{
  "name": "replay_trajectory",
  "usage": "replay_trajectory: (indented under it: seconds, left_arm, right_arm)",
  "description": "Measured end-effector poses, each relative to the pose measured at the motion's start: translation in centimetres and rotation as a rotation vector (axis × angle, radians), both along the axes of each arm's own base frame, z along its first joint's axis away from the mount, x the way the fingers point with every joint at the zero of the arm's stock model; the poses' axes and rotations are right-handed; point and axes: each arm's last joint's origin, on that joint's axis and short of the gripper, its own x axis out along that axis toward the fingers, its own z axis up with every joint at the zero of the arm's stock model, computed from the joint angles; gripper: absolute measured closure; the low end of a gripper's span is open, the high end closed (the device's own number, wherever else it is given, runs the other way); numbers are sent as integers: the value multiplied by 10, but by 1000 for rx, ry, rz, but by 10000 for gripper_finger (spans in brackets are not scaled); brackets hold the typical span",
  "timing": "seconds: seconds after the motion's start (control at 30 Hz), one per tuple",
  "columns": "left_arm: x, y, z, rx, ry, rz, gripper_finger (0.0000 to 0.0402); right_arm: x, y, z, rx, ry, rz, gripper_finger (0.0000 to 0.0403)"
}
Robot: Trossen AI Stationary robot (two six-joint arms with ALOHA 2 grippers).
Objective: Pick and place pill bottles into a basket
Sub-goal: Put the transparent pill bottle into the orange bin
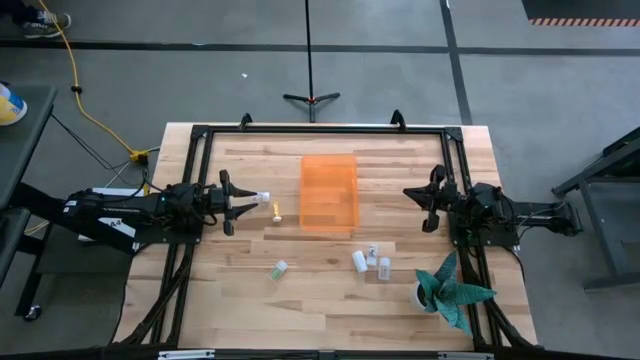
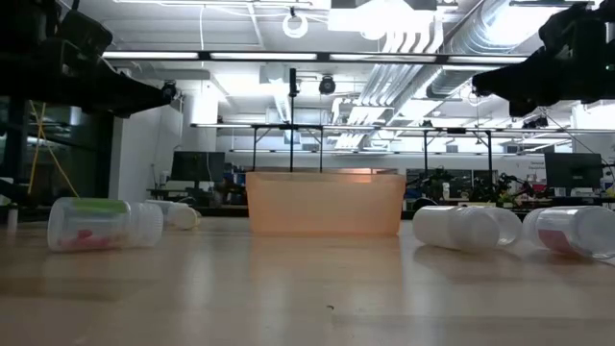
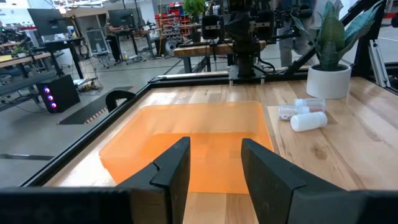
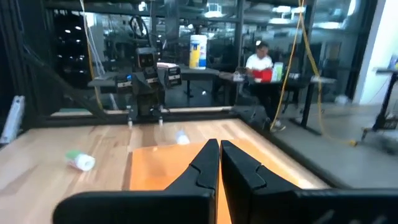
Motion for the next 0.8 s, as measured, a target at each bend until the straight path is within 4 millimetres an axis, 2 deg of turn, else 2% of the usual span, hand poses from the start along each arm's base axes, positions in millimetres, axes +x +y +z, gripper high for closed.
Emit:
replay_trajectory:
  seconds: [0.13,0.23,0.5,0.63,0.8]
  left_arm:
    - [0,0,0,0,-4,0,224]
    - [0,0,0,0,-4,0,224]
    - [0,0,0,-1,-4,-6,224]
    - [0,0,0,-1,-4,-6,224]
    - [0,0,0,-1,-4,-7,224]
  right_arm:
    - [0,1,4,-28,-35,30,394]
    - [1,3,4,-20,-38,90,378]
    - [12,2,0,-44,47,89,269]
    - [22,3,17,-47,72,125,230]
    - [42,2,44,-133,167,130,214]
